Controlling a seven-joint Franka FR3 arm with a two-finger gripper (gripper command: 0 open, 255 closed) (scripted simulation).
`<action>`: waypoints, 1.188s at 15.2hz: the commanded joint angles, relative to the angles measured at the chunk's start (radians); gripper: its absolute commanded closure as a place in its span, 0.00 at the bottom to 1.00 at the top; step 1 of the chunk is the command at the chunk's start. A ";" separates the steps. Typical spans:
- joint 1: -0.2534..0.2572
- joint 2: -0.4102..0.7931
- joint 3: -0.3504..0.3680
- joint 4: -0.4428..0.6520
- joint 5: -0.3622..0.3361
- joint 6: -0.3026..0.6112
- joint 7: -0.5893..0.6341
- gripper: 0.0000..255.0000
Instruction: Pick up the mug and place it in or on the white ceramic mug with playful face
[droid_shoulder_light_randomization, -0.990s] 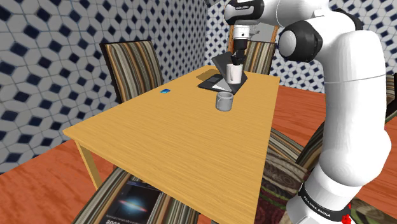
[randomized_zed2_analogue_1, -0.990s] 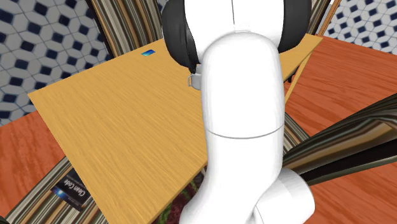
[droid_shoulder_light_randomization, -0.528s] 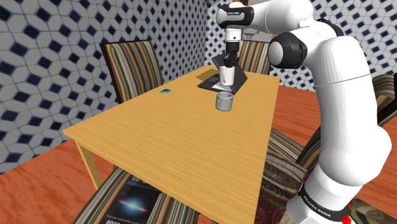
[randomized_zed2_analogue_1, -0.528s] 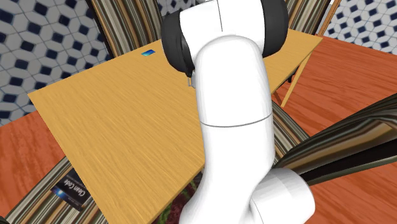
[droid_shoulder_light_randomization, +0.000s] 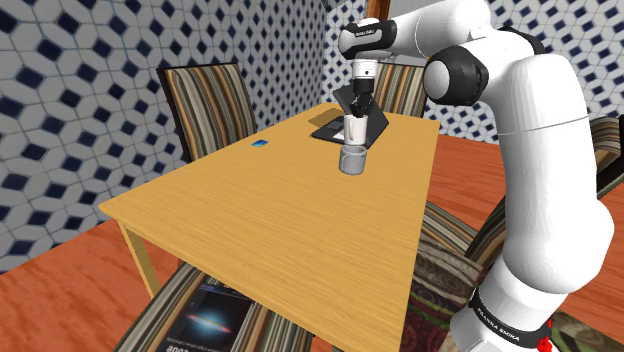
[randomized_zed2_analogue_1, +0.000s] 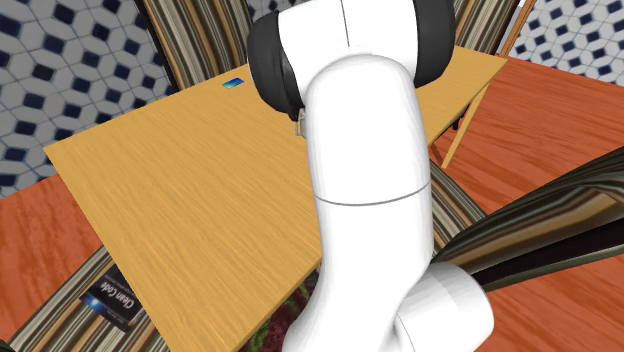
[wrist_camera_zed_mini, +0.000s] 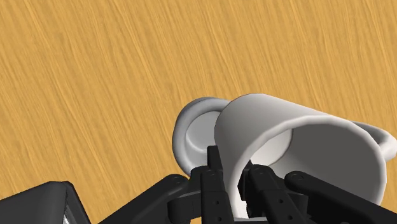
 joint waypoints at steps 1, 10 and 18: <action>0.003 0.000 0.000 -0.030 0.000 0.030 -0.002 1.00; 0.010 -0.001 0.001 -0.082 0.001 0.081 -0.004 1.00; 0.010 -0.001 0.001 -0.082 0.001 0.081 -0.004 0.00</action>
